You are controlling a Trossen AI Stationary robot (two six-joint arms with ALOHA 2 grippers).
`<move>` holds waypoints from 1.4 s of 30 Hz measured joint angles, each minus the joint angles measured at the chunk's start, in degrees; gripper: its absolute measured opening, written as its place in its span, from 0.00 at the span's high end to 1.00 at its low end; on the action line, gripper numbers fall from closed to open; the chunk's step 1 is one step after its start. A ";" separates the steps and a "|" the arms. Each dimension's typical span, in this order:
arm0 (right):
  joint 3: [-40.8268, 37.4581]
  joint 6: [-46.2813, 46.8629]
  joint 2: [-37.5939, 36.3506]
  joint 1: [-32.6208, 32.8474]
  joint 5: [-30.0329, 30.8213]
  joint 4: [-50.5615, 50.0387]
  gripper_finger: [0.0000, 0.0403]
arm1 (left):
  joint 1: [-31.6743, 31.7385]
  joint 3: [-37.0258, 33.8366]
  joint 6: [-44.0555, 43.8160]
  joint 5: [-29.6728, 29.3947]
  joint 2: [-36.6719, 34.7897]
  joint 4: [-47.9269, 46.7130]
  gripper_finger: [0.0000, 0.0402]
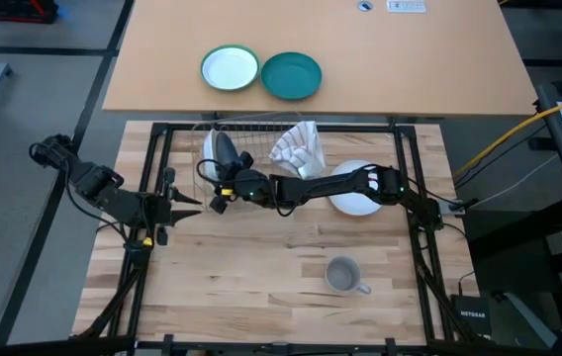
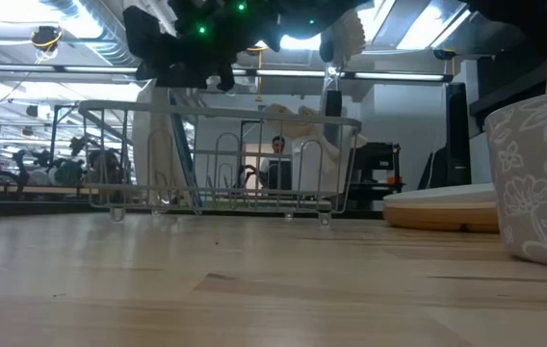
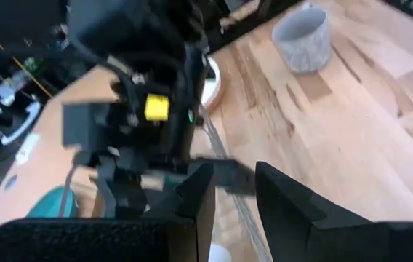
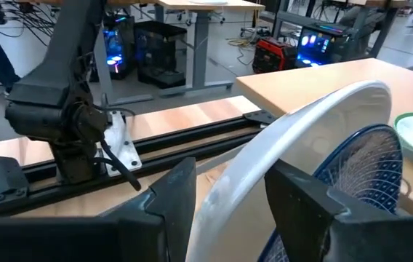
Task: Sort dishes
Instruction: Put the left white plate in the dish rack
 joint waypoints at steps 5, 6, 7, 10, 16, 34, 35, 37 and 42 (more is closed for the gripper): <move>0.07 -2.16 -0.43 0.02 3.70 -0.72 0.58 | 0.02 0.00 -4.59 -0.01 0.00 -5.82 0.78; 0.07 -2.66 -0.47 -0.04 4.14 -0.71 0.58 | 0.01 0.00 -5.60 -0.01 0.00 -6.93 0.78; 0.07 -2.84 -0.49 -0.04 4.45 -0.63 0.58 | 0.01 0.00 -6.67 0.00 0.00 -8.12 0.78; 0.43 -2.94 -0.51 -0.04 4.43 -0.76 0.58 | 0.02 0.00 -10.13 0.02 0.00 -11.79 0.78; 0.59 -4.33 -0.51 -0.04 3.59 0.19 0.58 | 0.02 -1.77 -17.33 -0.01 -0.02 -15.49 0.78; 0.63 -5.96 -0.55 -0.04 -1.65 2.85 0.58 | 2.93 -7.67 -16.16 -1.46 1.90 -10.27 0.78; 0.63 -5.94 -0.55 -0.04 -1.03 2.82 0.58 | 3.47 -7.67 -16.27 -1.49 1.94 -10.27 0.78; 0.63 -5.96 -0.55 -0.04 0.27 2.75 0.58 | 4.34 -7.67 -16.31 -1.49 1.95 -10.28 0.78; 0.63 -6.02 -0.55 -0.04 3.80 2.64 0.58 | 5.53 -7.67 -16.25 -1.49 1.95 -10.29 0.78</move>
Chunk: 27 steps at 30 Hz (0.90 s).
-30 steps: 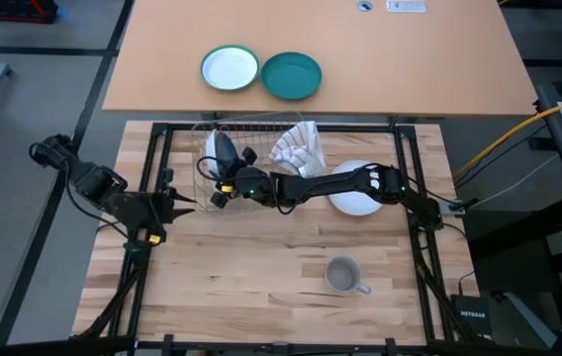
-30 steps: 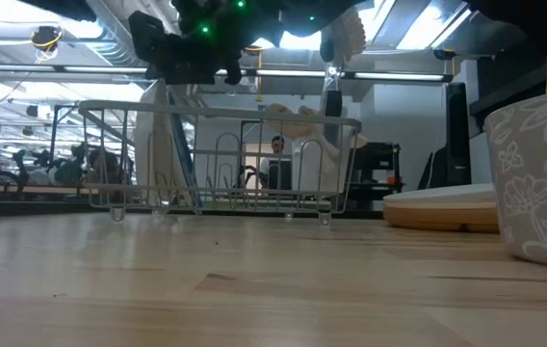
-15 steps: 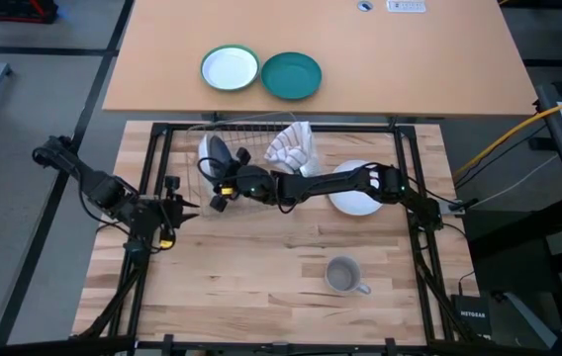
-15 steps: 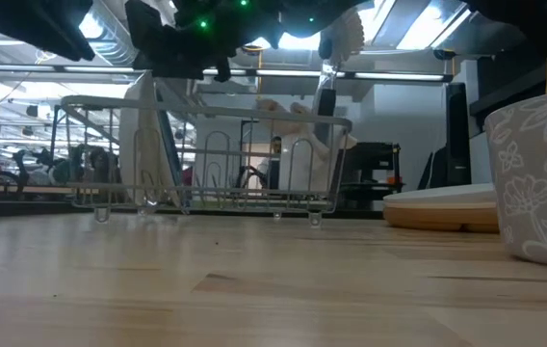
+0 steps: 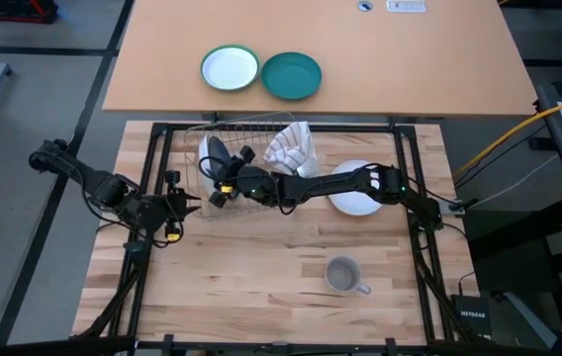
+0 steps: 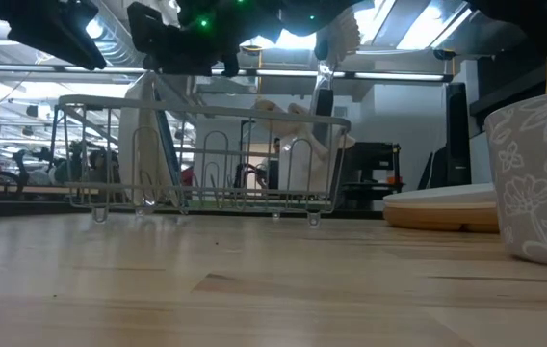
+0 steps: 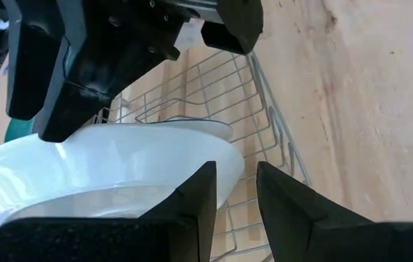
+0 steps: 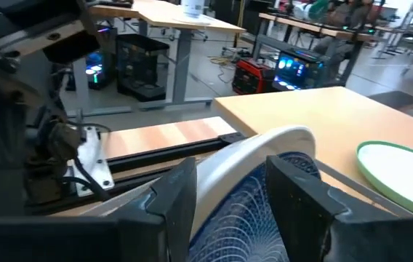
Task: Sort dishes
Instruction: Put the left white plate in the dish rack
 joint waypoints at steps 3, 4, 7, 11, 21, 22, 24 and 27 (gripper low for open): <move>0.00 -0.45 0.00 0.00 0.08 1.03 0.58 | 0.08 0.02 0.06 0.00 0.00 0.00 0.78; 0.00 -1.24 0.00 0.00 0.07 1.68 0.58 | 0.07 0.02 0.11 0.00 0.00 0.00 0.78; 0.00 -3.24 0.00 0.00 0.35 4.28 0.58 | 0.06 0.02 0.11 0.00 0.00 0.01 0.78; 0.00 -5.99 0.00 -0.04 2.62 6.67 0.58 | 0.06 0.02 0.11 0.00 0.00 0.02 0.78; 0.00 -7.16 0.00 -0.04 6.58 1.69 0.58 | 0.06 0.09 0.11 0.00 0.00 0.02 0.78; 0.00 -7.16 0.00 -0.04 6.60 1.52 0.58 | 0.06 0.09 0.13 0.00 0.00 0.00 0.78; 0.00 -6.99 0.00 0.00 6.60 0.70 0.58 | 0.06 0.09 0.13 0.00 0.00 0.02 0.78; 0.00 -6.42 0.00 0.00 5.50 -0.47 0.58 | 0.06 0.09 0.13 0.00 0.00 0.02 0.78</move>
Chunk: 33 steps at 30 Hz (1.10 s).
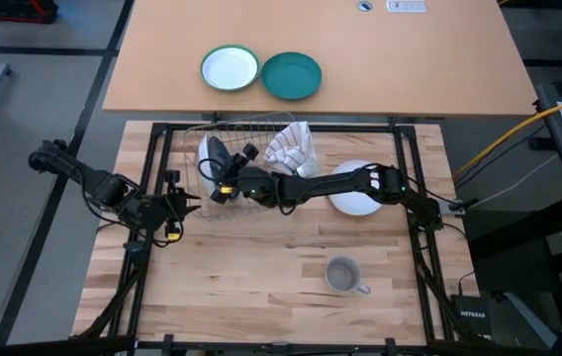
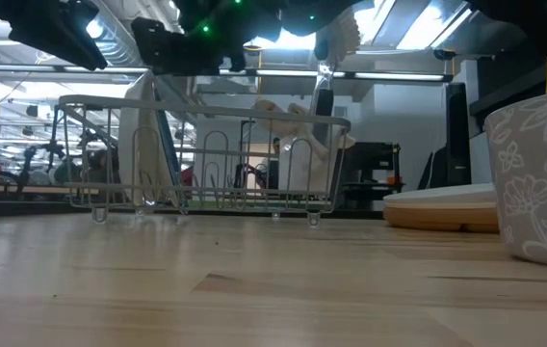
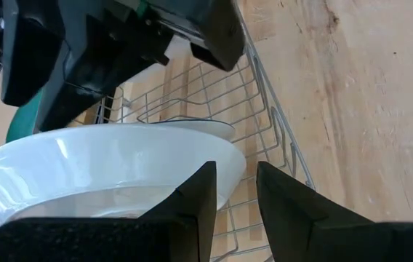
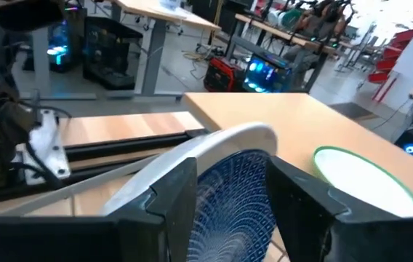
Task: Sort dishes
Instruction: Put the left white plate in the dish rack, then put the white plate in the dish rack
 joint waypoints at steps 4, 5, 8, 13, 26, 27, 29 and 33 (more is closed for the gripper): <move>0.00 1.02 0.00 0.00 -1.13 -1.02 0.58 | 0.00 0.00 0.00 0.00 0.00 0.00 0.78; 0.00 1.02 0.00 0.00 -1.53 -1.18 0.58 | 0.00 0.00 0.00 0.00 0.00 -0.02 0.78; 0.00 1.07 0.00 0.00 -3.33 -1.13 0.58 | 0.00 0.00 0.00 0.02 0.00 0.00 0.78; 0.00 0.97 0.00 0.00 -2.87 -1.05 0.58 | 0.00 0.00 0.00 0.00 0.00 0.00 0.78; 5.67 -8.49 0.00 0.02 3.18 -0.70 0.58 | 0.00 0.00 0.02 0.02 -0.02 0.02 0.78; 6.78 -9.99 0.00 0.00 3.16 -0.84 0.58 | 0.00 0.00 0.02 0.02 -0.02 0.02 0.78; 9.36 -12.31 0.00 0.00 3.16 -1.98 0.58 | 0.00 0.00 0.00 0.02 -0.02 0.08 0.78; 16.83 -16.48 0.00 0.00 1.84 -9.68 0.58 | 0.00 0.00 0.11 0.01 -0.02 2.69 0.78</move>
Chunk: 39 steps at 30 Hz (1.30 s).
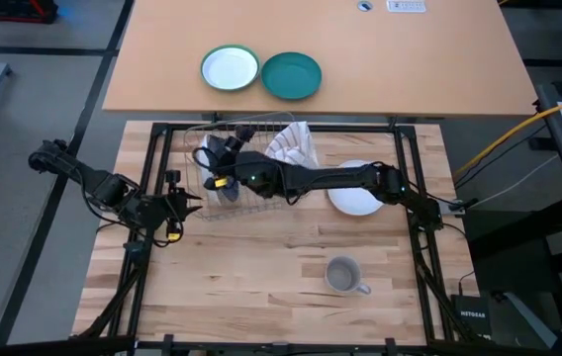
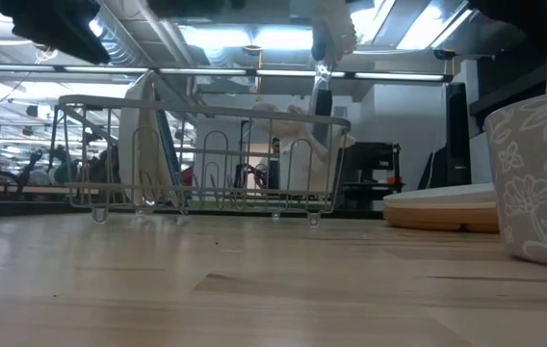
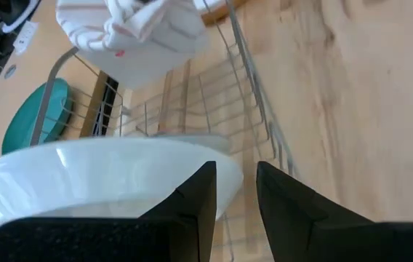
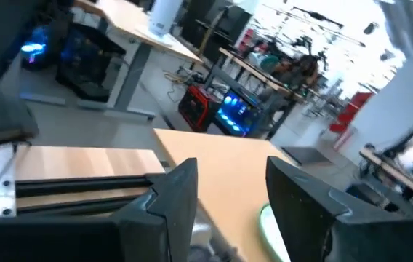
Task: Sort dishes
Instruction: Put the white plate in the dish rack
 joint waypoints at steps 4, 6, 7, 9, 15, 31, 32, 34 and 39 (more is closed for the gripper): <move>10.10 -3.68 -0.04 0.24 -0.85 -15.50 0.58 | -0.04 0.00 1.92 0.04 0.00 3.59 0.78; 7.05 -5.26 -3.80 0.54 -0.78 -17.77 0.58 | -0.04 0.00 3.31 0.04 -0.02 4.64 0.78; 5.89 -5.40 -5.46 0.77 -0.78 -20.85 0.58 | -0.04 0.00 3.70 0.06 0.01 5.21 0.78; 5.69 -3.94 -8.87 1.41 -0.70 -28.82 0.58 | -0.04 -0.01 4.72 0.03 0.01 5.28 0.78; 8.57 3.82 -17.93 4.81 -0.02 -53.56 0.58 | -0.04 -0.09 4.88 0.03 0.04 5.29 0.78; -2.41 28.82 -24.24 13.68 -12.84 -94.53 0.58 | 0.00 -0.09 7.87 0.03 0.09 6.26 0.78; -4.98 28.91 -24.64 13.60 -13.76 -93.62 0.58 | 0.00 -0.09 7.89 0.03 0.09 6.25 0.78; -9.74 28.85 -24.68 13.35 -16.69 -93.87 0.58 | 0.00 -0.09 7.76 0.03 0.13 6.23 0.78; -23.36 28.80 -26.98 13.55 -22.63 -94.00 0.58 | 0.00 -0.10 7.77 0.03 0.14 6.15 0.78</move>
